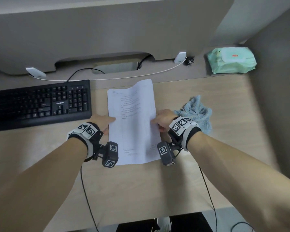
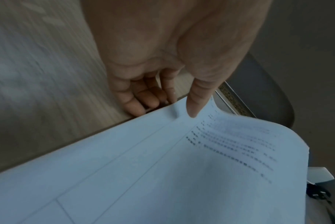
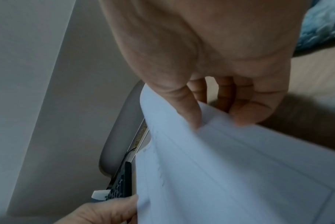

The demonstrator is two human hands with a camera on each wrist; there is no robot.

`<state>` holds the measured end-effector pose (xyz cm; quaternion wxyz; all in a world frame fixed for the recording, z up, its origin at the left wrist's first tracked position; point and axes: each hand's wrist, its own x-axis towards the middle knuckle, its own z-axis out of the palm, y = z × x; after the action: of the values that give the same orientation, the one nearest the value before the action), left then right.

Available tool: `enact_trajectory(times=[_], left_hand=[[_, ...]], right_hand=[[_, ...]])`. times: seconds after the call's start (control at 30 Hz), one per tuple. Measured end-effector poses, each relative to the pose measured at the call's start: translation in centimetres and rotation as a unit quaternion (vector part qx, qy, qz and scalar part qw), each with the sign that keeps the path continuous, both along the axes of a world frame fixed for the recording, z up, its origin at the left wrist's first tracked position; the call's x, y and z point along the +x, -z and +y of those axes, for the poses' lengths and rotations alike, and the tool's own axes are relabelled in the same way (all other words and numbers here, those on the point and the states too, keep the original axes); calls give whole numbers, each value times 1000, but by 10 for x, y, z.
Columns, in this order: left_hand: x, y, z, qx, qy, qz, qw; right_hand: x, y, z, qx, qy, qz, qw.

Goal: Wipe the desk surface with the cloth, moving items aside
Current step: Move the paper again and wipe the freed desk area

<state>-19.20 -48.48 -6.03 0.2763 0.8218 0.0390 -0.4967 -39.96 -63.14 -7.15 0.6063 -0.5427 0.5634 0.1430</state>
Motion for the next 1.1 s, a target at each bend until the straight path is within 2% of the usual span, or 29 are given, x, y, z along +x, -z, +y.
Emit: enact_trajectory(times=[0.1, 0.23, 0.43, 0.53, 0.63, 0.9, 1.1], left_hand=[[-1, -9, -1, -12, 16, -8, 1000], [-4, -32, -10, -56, 20, 5, 998], [5, -81, -26, -157, 34, -72, 984], [9, -105, -30, -195, 56, -133, 970], [3, -123, -28, -253, 63, -151, 954], [-15, -115, -19, -238, 87, -176, 951], [-11, -115, -28, -274, 86, -165, 944]], right_hand=[[-5, -12, 1, -17, 12, -14, 1000], [-7, -41, 3, -63, -5, -77, 995], [-4, -96, -11, -212, -23, -146, 966], [-7, -109, -18, -248, -17, -181, 952], [-14, -112, -20, -275, -16, -201, 940], [-18, -102, -13, -298, -25, -159, 941], [-14, -108, -21, -299, 31, -200, 932]])
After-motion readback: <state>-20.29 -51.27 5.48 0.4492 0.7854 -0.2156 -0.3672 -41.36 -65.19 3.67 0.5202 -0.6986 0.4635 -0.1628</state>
